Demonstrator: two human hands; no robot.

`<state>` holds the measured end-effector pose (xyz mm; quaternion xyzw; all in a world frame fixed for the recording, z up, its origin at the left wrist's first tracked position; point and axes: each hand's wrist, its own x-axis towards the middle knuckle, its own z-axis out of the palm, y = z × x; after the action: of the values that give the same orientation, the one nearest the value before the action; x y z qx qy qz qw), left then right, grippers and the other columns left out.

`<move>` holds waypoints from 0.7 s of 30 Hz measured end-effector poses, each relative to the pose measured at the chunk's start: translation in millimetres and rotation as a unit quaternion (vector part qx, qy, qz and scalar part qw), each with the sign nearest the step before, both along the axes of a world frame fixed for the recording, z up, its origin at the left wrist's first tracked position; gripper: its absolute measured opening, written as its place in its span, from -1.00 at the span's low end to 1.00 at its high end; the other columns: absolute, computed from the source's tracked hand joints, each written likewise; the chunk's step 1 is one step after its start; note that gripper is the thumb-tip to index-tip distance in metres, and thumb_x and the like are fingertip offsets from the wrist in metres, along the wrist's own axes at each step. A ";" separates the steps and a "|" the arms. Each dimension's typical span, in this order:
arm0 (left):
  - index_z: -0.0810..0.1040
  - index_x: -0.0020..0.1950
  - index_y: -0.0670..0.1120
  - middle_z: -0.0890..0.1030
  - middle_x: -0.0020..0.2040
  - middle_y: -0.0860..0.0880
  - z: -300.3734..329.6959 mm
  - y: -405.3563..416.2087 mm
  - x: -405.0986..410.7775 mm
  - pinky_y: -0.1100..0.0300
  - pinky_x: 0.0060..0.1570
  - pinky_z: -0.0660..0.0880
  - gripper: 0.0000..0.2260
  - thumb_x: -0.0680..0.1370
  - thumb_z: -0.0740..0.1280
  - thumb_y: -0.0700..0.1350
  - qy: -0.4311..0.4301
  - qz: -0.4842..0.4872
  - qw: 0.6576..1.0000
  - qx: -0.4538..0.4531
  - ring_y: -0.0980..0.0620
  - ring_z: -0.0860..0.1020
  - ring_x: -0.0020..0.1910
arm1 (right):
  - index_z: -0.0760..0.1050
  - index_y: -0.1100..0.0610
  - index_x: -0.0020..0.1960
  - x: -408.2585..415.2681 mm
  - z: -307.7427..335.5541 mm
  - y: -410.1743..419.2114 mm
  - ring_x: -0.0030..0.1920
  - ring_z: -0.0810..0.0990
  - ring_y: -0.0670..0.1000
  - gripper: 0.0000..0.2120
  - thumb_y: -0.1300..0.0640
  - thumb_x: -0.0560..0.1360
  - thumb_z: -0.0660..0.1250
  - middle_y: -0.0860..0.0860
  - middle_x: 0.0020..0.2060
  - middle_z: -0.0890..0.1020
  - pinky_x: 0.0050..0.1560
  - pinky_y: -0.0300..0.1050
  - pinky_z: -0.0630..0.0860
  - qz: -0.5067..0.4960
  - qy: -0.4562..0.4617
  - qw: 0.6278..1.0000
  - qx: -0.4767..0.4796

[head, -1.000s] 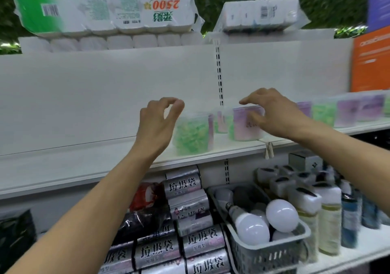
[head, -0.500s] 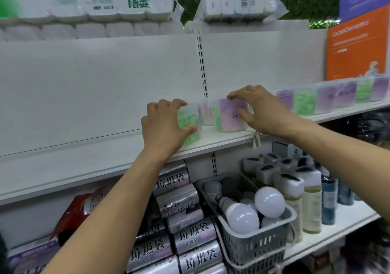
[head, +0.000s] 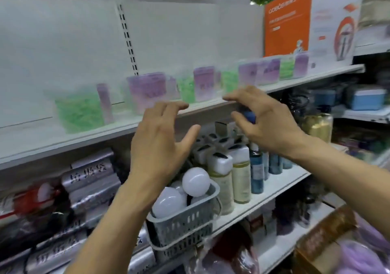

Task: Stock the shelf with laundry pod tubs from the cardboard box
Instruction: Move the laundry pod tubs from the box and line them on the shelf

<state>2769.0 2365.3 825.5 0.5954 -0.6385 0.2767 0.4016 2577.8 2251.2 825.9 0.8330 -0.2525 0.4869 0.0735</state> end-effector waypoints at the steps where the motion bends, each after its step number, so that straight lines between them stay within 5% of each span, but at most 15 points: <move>1: 0.48 0.26 -0.01 0.53 0.14 0.00 -11.2 -11.1 -18.5 0.07 0.03 0.47 -0.63 0.50 0.38 0.08 0.016 -0.010 1.000 0.016 -0.02 0.48 0.11 | 0.45 -0.05 0.25 -24.2 -7.4 -9.0 0.03 0.53 -0.04 -0.67 0.09 0.50 0.26 -0.10 0.12 0.51 -0.06 0.01 0.56 -0.006 0.007 1.000 0.014; 10: 0.50 0.22 0.02 0.54 0.10 0.06 -143.6 -129.3 -206.2 0.12 0.01 0.46 -0.63 0.47 0.40 0.11 0.110 -0.132 0.956 0.240 0.05 0.51 0.03 | 0.48 -0.03 0.24 -249.1 -121.2 -109.5 -0.11 0.55 -0.04 -0.72 0.10 0.53 0.28 -0.06 0.05 0.55 -0.03 0.07 0.54 -0.090 0.109 0.958 0.250; 14: 0.49 0.24 0.08 0.53 0.13 0.11 -208.2 -166.9 -263.9 0.11 0.06 0.48 -0.65 0.48 0.38 0.12 0.189 -0.162 0.900 0.359 0.10 0.52 0.05 | 0.51 -0.05 0.21 -321.5 -193.1 -136.1 -0.10 0.55 -0.07 -0.72 0.10 0.50 0.30 -0.04 0.06 0.57 -0.02 0.05 0.54 -0.113 0.169 0.904 0.376; 17: 0.50 0.20 0.08 0.55 0.09 0.12 -261.0 -188.5 -296.2 0.39 -0.03 0.43 -0.69 0.48 0.40 0.08 0.246 -0.166 0.851 0.434 0.23 0.52 -0.02 | 0.54 -0.03 0.18 -365.1 -250.1 -150.5 -0.08 0.56 -0.05 -0.73 0.14 0.49 0.32 -0.03 0.06 0.61 -0.02 -0.04 0.54 -0.128 0.202 0.862 0.447; 21: 0.51 0.22 0.03 0.55 0.12 0.10 -338.2 -209.3 -330.6 0.45 -0.07 0.38 -0.71 0.51 0.39 0.00 0.244 -0.173 0.779 0.552 0.17 0.53 0.00 | 0.51 0.07 0.25 -409.9 -327.5 -152.0 -0.02 0.59 0.01 -0.66 0.17 0.48 0.33 0.03 0.13 0.61 0.04 -0.13 0.49 -0.166 0.227 0.784 0.553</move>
<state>2438.4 2156.0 487.3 0.6420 -0.6549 -0.3516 0.1879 2167.9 2099.2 498.5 0.7624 -0.5889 0.0407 -0.2651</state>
